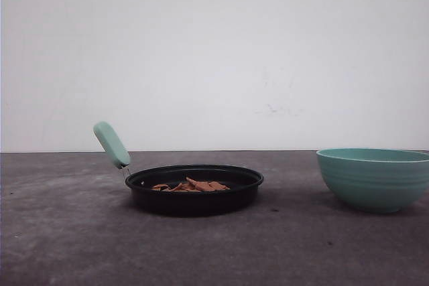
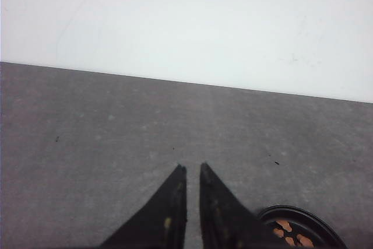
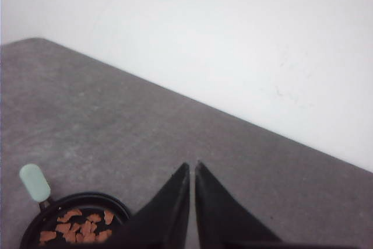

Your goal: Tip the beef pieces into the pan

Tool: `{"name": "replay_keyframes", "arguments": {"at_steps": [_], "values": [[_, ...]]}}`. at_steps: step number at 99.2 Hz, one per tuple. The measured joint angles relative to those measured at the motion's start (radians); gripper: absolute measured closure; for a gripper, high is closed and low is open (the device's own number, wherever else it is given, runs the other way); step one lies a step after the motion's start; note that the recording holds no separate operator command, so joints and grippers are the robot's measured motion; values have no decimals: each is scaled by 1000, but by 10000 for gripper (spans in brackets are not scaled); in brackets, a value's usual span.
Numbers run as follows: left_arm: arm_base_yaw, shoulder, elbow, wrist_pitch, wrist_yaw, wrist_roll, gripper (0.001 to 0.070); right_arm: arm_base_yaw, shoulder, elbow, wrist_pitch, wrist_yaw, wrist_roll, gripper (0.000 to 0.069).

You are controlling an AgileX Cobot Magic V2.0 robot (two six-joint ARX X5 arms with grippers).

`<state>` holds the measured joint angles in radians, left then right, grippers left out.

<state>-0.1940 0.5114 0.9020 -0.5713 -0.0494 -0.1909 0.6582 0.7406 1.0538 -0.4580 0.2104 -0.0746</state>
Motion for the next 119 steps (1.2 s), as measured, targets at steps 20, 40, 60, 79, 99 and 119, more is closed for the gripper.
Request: {"name": "replay_keyframes", "arguments": {"at_steps": [20,40,60,79,99,119], "values": [[0,-7,0,4,0,0,695,0,-16,0,0,0,0,676],[0,-6,0,3,0,0,695,0,-16,0,0,0,0,676],[0,-7,0,4,0,0,695,-14,-29,0,-6,37,0,676],[0,-6,0,4,0,0,695,-180,-161,-13,-161,81,-1,676],[0,-6,0,4,0,0,695,-399,-360,-212,-107,0,-1,676],[0,-8,0,4,0,0,695,-479,-554,-620,251,-34,76,676]]}}
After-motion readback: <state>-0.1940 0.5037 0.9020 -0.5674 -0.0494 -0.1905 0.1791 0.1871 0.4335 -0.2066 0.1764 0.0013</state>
